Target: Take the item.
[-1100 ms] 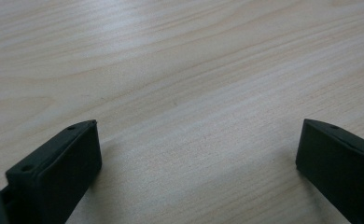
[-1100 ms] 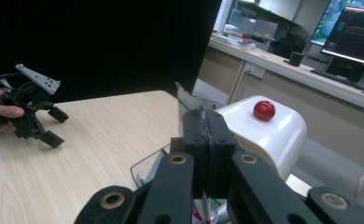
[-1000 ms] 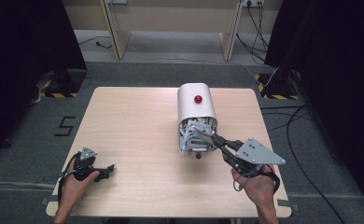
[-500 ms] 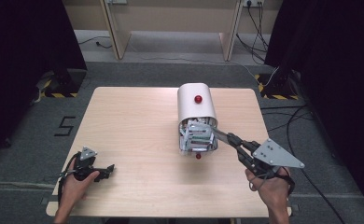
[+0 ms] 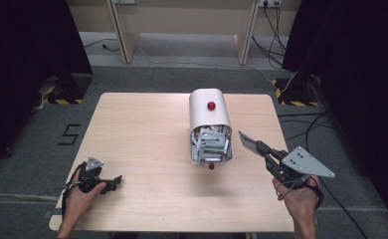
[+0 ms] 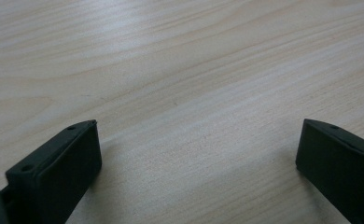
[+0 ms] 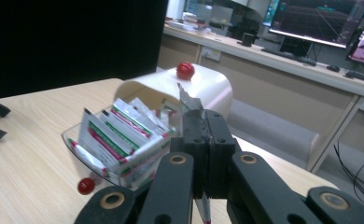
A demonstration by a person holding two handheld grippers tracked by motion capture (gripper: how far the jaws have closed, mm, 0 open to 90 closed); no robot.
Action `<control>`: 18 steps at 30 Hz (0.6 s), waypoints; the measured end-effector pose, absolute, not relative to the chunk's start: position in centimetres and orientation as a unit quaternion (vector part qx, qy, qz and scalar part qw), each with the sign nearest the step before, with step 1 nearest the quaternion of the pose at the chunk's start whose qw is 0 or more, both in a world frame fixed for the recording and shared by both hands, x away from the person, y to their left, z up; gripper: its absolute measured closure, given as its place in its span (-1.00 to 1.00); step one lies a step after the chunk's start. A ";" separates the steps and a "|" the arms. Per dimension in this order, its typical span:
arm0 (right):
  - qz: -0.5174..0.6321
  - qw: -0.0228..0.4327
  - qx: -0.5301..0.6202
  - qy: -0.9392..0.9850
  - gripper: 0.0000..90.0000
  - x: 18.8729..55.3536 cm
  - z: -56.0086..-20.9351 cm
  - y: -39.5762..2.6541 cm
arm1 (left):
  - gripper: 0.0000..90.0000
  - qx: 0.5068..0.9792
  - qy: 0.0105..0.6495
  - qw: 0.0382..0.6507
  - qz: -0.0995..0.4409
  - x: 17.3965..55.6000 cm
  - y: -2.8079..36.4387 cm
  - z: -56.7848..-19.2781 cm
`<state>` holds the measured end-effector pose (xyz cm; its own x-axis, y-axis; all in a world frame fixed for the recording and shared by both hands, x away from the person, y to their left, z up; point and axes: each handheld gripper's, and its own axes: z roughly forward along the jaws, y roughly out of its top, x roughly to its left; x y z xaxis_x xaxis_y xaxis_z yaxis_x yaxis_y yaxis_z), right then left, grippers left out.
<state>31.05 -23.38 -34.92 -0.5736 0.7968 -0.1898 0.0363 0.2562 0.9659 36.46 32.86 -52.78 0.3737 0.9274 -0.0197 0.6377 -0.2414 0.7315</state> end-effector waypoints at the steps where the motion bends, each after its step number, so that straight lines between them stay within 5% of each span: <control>1: 0.534 0.356 0.294 0.708 0.99 31.0 -34.9 -23.4 | -1.00 0.758 0.516 0.336 0.216 36.5 32.9 -52.8; 18: 0.508 0.342 0.335 0.716 0.99 33.5 -37.5 -24.6 | -1.00 0.758 0.516 0.336 0.216 36.5 32.9 -52.8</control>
